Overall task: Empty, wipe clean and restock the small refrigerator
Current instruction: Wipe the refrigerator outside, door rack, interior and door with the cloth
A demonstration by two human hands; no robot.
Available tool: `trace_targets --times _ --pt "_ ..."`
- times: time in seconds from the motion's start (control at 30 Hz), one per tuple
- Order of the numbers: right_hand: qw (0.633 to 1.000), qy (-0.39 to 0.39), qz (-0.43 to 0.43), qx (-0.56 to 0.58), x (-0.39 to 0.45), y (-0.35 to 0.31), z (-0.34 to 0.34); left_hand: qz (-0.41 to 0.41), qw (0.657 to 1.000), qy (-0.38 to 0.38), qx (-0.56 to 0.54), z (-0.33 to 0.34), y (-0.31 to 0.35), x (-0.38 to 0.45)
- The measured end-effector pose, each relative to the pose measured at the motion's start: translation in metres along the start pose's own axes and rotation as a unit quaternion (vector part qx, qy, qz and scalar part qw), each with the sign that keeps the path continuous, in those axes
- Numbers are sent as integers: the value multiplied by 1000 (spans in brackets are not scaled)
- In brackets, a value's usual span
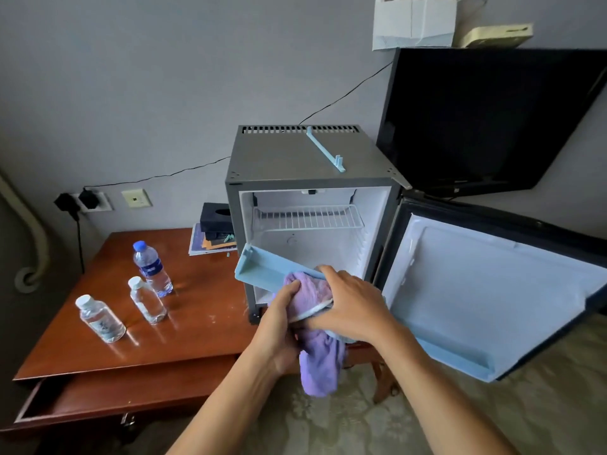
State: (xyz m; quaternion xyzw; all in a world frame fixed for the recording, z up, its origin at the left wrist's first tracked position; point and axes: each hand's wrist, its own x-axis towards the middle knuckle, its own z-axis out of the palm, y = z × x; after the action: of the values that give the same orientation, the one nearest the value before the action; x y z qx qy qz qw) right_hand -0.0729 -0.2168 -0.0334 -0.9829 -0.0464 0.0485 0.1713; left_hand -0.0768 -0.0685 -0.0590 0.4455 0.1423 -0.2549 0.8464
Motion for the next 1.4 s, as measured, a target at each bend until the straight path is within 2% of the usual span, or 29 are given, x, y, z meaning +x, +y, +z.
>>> trace_targets --times 0.07,0.2,0.37,0.43,0.5,0.57,0.6,0.63,0.7,0.77,0.83,0.87,0.93,1.0,1.03,1.07,1.1,1.13,1.2,1.3,1.37,1.4 --pt "999 27 -25 7 -2 3 2 -22 999 -43 -4 -10 -4 -2" --pt "998 43 -47 -17 1 16 -8 -11 992 -127 -15 -57 6 3" --pt "990 90 -65 -89 16 28 -27 -43 992 -111 39 -92 58 15" --pt "987 84 -73 -113 23 22 -31 -69 986 -138 61 -85 77 19" --pt "988 75 -61 -121 31 20 -41 -96 967 -217 94 -75 92 21" --pt "987 61 -68 -136 34 20 -52 -127 926 -329 135 -73 106 25" --pt "984 49 -78 -155 35 20 -55 -137 906 -361 175 -72 110 27" --pt "980 40 -88 -173 36 18 -56 -148 887 -376 225 -68 112 29" --pt "976 39 -103 -187 40 15 -58 -142 860 -352 339 -52 108 27" --pt "979 83 -133 -129 45 17 -56 -103 854 -301 412 -34 99 23" --pt "965 198 -169 -26 50 23 -48 -78 882 -243 397 -27 90 21" --pt "949 274 -152 41 51 27 -45 -66 902 -218 368 -26 86 22" --pt "904 393 -15 167 52 36 -41 -39 934 -191 300 -26 82 23" --pt "856 393 157 297 55 50 -41 -5 948 -208 242 -27 81 25" --pt "828 369 203 370 58 58 -42 11 947 -222 233 -27 82 25" --pt "805 354 216 425 61 64 -43 28 944 -228 236 -27 82 25" --pt "797 346 210 448 62 66 -48 42 943 -228 240 -25 81 25" --pt "805 339 198 445 65 67 -51 52 942 -228 240 -24 80 25" --pt "842 321 160 403 71 59 -59 60 943 -230 231 -18 74 23" --pt "923 290 97 235 82 44 -60 72 946 -232 213 -11 60 23" --pt "956 264 49 117 86 35 -50 95 950 -223 198 -5 57 20" --pt "965 241 32 93 88 32 -42 108 951 -214 195 -3 57 20"
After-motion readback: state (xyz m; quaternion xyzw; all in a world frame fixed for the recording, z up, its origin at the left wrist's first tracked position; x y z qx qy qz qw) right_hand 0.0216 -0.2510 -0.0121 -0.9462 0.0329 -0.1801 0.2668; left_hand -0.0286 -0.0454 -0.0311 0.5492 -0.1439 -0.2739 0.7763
